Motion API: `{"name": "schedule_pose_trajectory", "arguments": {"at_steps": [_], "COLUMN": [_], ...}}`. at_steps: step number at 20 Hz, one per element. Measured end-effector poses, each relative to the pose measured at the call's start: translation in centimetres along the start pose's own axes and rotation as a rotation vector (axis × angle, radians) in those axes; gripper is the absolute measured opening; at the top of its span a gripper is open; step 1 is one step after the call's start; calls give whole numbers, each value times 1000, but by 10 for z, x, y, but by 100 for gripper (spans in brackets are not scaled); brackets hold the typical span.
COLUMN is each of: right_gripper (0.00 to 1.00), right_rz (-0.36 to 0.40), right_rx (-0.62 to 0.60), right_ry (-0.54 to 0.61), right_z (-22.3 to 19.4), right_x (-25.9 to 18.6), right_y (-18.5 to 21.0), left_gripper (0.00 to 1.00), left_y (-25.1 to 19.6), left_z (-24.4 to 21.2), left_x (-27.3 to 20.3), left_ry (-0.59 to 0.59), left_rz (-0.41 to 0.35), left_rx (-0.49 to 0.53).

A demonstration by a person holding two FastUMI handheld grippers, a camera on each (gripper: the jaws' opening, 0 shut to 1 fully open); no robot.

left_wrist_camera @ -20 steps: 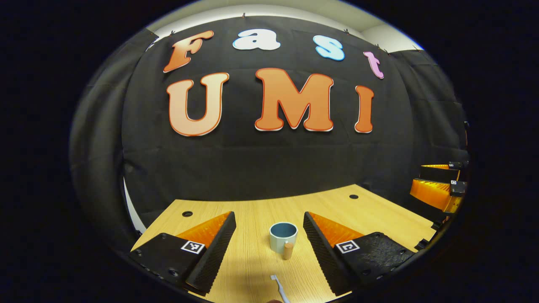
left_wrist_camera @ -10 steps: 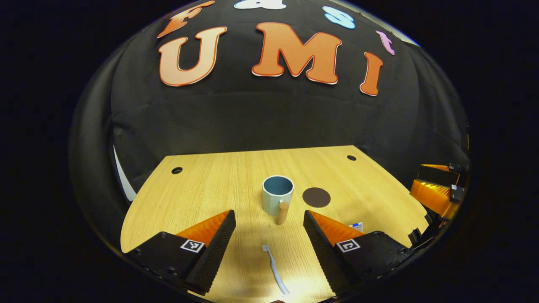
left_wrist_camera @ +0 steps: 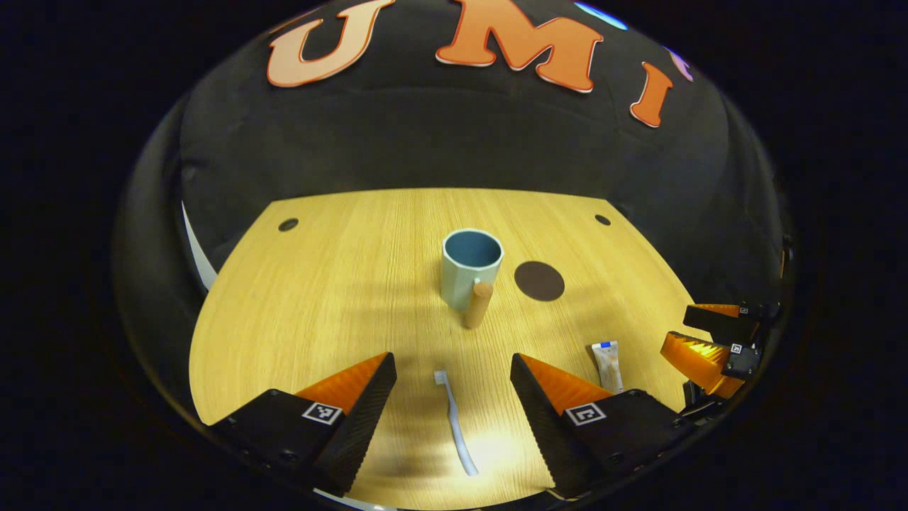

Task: Put the toothbrush and toothpaste on the desktop into the cup, then pick up the cup and place it on the coaster on the desktop.

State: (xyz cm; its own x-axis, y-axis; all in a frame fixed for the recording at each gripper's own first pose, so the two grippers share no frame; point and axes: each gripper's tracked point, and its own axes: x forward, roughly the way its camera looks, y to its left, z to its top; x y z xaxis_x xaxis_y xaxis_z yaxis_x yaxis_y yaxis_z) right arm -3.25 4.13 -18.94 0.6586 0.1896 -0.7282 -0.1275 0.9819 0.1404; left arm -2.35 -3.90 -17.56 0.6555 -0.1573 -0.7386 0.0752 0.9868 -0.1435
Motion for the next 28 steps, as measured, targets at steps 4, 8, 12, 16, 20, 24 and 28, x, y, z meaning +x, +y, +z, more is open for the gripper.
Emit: {"name": "schedule_pose_trajectory", "arguments": {"at_steps": [4,8,12,16,20,24,28], "right_gripper": [80,73,72,65,54,35,17], "right_rz": [10,19,15,17,7,29,54], "right_rx": [28,74,74,72,65,103,132], "right_ry": [115,221,275,322,334,347,318], "right_z": [-32,-60,-78,-92,-95,-104,-100], "right_x": [24,44,60,74,78,87,85], "right_y": [-2,-4,-4,-1,-3,5,3], "left_gripper": [97,94,91,73,64,29,14], "left_y": [-4,2,2,2,0,-10,-21], "left_z": [-22,-37,-58,-73,-81,-76,-63], "left_x": [16,23,31,37,39,37,56], "left_ry": [166,257,353,415,433,450,430], "left_rz": [-6,18,31,47,69,81,86], "left_rx": [-75,-91,-78,-97,-102,-124,-127]}}
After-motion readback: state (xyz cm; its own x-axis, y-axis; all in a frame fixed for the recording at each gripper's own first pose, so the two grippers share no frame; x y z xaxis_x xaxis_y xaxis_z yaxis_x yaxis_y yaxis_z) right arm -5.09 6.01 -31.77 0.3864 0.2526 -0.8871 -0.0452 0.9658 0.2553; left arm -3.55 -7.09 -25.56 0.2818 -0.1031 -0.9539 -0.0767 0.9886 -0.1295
